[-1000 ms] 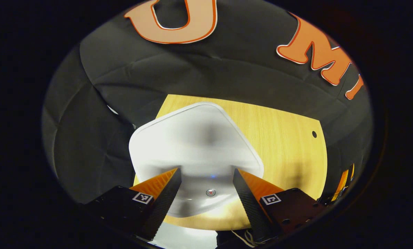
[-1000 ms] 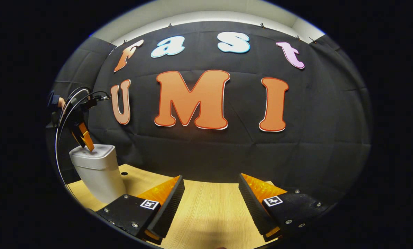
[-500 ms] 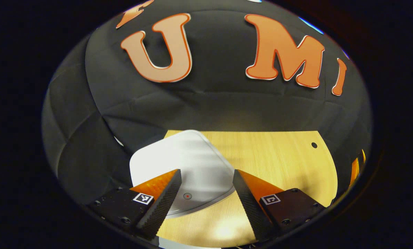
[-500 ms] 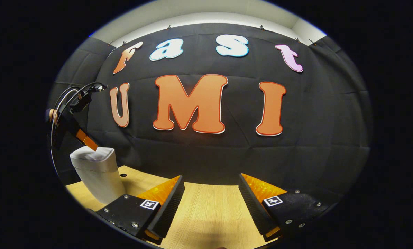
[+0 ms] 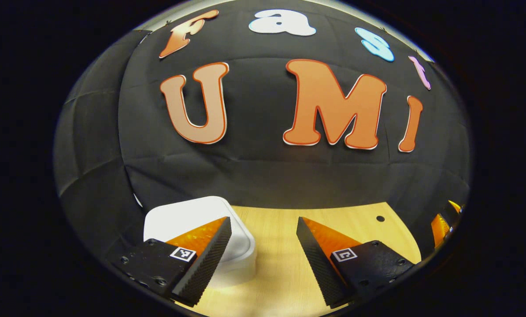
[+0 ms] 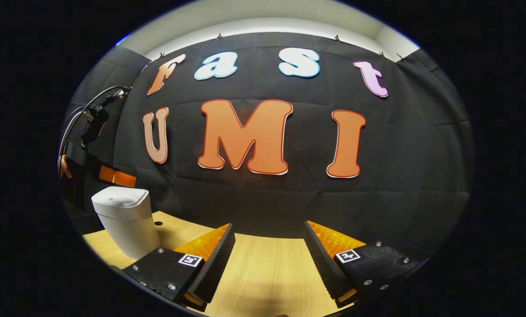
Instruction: Press the lid of the desktop garbage bin to open it, pick up the crumpled paper on the desktop and throw it into the bin, then pick up the pop can on the desktop and drop it into the bin, and finally close the garbage bin lid.
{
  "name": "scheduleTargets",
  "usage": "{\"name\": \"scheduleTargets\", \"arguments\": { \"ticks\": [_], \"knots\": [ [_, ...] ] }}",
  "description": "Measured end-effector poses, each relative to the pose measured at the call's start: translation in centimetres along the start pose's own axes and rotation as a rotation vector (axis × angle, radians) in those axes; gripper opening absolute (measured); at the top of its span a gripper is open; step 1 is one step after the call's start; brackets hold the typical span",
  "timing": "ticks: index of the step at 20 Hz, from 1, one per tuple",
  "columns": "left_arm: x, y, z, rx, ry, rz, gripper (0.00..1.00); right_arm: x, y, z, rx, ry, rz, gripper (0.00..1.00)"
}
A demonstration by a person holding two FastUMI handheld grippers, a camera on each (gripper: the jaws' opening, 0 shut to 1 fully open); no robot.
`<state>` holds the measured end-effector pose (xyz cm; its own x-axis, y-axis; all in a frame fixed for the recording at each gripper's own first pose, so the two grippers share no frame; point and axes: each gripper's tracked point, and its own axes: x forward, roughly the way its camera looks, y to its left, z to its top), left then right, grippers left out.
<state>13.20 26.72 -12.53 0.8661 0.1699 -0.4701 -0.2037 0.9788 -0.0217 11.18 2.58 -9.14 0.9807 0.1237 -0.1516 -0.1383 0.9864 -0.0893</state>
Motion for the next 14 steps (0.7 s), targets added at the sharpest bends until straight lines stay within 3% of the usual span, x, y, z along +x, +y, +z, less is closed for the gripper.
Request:
{"name": "scheduleTargets", "arguments": {
  "ticks": [14],
  "knots": [
    [0.4, -3.2, 2.9, 0.008, -0.289, -0.030, 0.94, -1.0, -0.3, 2.0, 0.020, -0.031, -0.050, 0.93]
  ]
}}
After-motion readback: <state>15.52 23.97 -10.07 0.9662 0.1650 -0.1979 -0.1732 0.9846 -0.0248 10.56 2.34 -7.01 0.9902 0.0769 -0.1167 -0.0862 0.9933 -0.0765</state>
